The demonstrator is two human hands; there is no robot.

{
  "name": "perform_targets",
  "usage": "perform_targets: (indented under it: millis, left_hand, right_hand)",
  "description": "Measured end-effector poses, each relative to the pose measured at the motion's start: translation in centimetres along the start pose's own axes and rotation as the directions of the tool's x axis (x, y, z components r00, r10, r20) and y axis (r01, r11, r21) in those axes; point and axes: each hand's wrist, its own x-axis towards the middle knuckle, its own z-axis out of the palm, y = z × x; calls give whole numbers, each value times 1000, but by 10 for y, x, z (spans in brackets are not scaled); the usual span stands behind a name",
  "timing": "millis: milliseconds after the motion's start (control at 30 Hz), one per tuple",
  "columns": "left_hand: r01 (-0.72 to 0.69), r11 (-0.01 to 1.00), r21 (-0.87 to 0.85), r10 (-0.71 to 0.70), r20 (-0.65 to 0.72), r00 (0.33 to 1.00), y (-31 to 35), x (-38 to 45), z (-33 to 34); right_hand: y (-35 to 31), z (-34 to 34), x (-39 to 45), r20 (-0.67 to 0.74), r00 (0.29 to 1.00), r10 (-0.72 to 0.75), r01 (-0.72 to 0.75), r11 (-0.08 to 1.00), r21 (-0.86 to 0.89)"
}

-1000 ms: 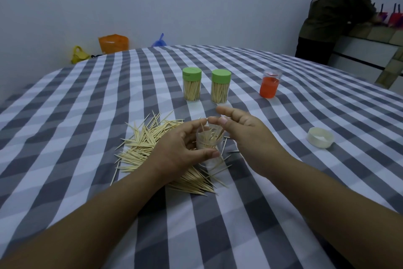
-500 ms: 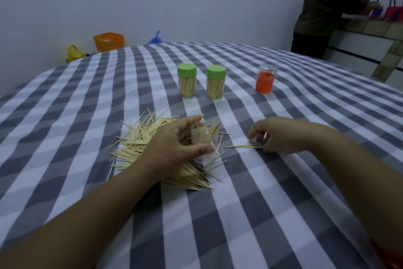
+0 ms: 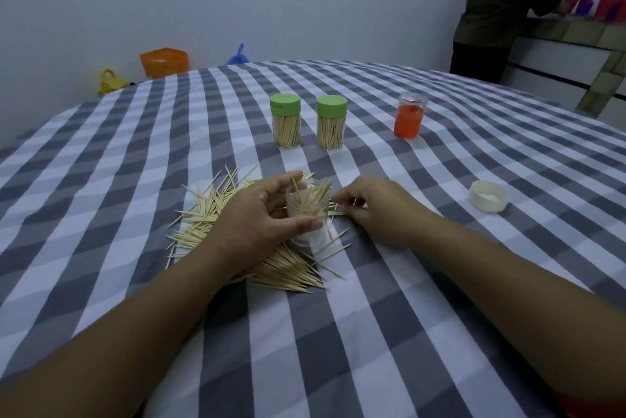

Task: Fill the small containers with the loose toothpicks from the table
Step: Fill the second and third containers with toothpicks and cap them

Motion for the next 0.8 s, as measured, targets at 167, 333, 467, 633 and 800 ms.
perform_targets:
  millis: [167, 333, 467, 633, 800]
  left_hand:
    - [6, 1000, 18, -6, -16, 1000, -1, 4, -10]
    - [23, 1000, 16, -23, -19, 1000, -1, 5, -17]
    - [36, 999, 11, -36, -15, 999, 0, 6, -23]
    - [53, 999, -10, -53, -5, 999, 1, 7, -26]
    - [49, 999, -11, -49, -1, 999, -1, 7, -26]
  right_hand:
    - [7, -4, 3, 133, 991, 34, -43, 997, 65]
    - [-2, -7, 10, 196, 980, -16, 12, 1000, 23]
    - [-9, -1, 20, 100, 993, -69, 71, 997, -12]
    - [-16, 6, 34, 37, 990, -134, 136, 989, -60]
    - [-25, 12, 44, 132, 981, -141, 150, 987, -57]
